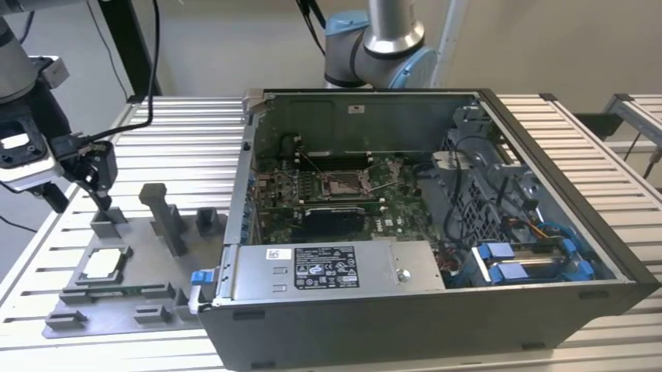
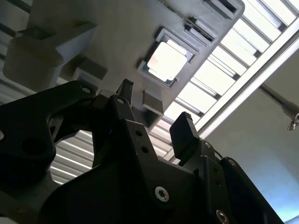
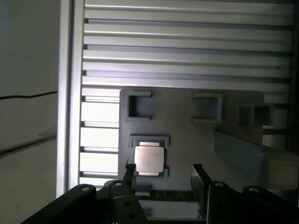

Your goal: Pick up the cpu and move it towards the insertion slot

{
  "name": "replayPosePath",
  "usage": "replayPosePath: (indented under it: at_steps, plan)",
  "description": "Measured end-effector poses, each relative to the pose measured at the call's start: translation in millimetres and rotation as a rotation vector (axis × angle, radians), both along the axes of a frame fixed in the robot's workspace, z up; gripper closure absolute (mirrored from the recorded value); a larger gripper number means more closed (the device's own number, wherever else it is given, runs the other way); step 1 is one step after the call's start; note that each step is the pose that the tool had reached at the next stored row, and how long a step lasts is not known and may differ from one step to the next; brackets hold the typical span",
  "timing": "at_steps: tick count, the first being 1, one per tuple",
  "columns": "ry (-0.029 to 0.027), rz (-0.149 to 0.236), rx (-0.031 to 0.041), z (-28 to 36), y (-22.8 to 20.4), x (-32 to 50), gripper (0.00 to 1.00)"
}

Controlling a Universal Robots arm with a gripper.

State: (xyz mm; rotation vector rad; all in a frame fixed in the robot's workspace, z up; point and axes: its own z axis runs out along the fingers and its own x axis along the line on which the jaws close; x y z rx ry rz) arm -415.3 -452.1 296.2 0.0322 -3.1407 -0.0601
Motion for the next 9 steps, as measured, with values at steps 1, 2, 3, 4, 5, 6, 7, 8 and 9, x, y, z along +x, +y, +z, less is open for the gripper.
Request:
replayPosePath:
  at_steps: [1, 2, 3, 4, 5, 6, 7, 8, 9]
  plan:
    - [-0.0001, 0.0, 0.0001, -0.6, 0.0, 0.0, 0.0]
    - [-0.0003, 0.0, 0.0002, -1.2, 0.0, -0.1, 0.0]
    - [-0.0003, 0.0, 0.0002, -1.8, 0.0, -0.1, 0.0]
    - [-0.0003, 0.0, 0.0002, -2.3, 0.0, -0.1, 0.0]
    - [-0.0002, 0.0, 0.0002, -2.6, 0.0, -0.1, 0.0]
    - [-0.0002, 0.0, 0.0002, -2.9, 0.0, -0.1, 0.0]
    - [-0.0002, 0.0, 0.0002, -3.1, 0.0, -0.2, 0.0]
    - [-0.0003, 0.0, 0.0003, -3.4, 0.0, -0.2, 0.0]
    - [-0.0003, 0.0, 0.0003, -3.5, 0.0, -0.1, 0.0]
